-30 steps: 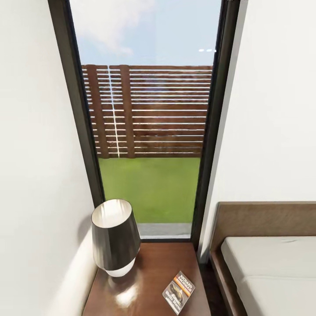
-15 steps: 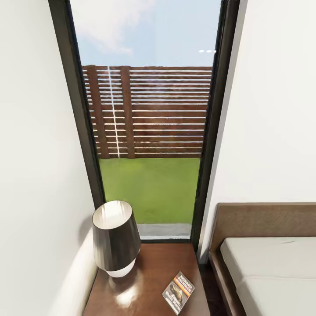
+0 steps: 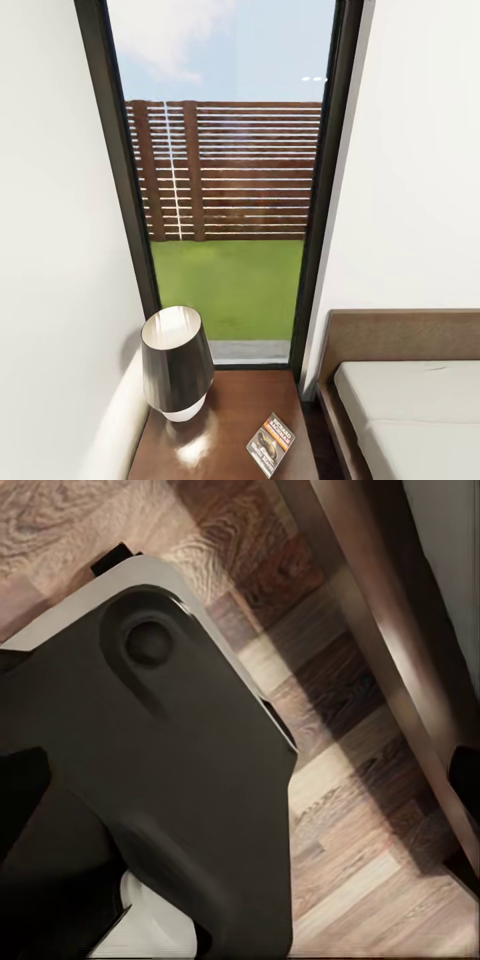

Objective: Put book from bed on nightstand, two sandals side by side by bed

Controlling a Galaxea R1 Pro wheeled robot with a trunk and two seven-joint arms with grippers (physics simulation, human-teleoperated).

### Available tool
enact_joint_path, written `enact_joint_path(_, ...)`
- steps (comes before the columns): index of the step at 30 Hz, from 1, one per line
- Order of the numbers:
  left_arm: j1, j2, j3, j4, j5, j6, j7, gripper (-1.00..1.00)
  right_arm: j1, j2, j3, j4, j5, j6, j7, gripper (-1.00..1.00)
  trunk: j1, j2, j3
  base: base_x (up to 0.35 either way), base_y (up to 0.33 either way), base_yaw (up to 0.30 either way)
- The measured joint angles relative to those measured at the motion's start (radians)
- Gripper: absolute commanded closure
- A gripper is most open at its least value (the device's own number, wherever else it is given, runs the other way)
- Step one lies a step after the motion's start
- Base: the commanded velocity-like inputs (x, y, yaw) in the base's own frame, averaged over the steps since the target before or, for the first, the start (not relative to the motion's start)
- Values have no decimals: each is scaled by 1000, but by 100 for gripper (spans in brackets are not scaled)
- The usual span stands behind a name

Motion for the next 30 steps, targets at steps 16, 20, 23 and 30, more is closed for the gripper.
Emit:
enact_joint_path(16,3,-4,2,54,1,3,40,-100,10,-12,0,-1,2,0,0,-100,-61,112,50,0,0,0)
enact_joint_path(20,3,-3,3,58,1,3,41,-100,10,-12,0,-1,3,0,-1,-100,-77,140,62,0,0,0)
enact_joint_path(23,6,-3,3,61,2,3,42,-100,10,-12,0,-1,3,0,-1,-100,-88,160,71,0,0,0)
enact_joint_path(30,18,-2,5,65,5,3,43,-100,10,-13,0,-1,3,0,-1,-100,-104,188,83,0,0,0)
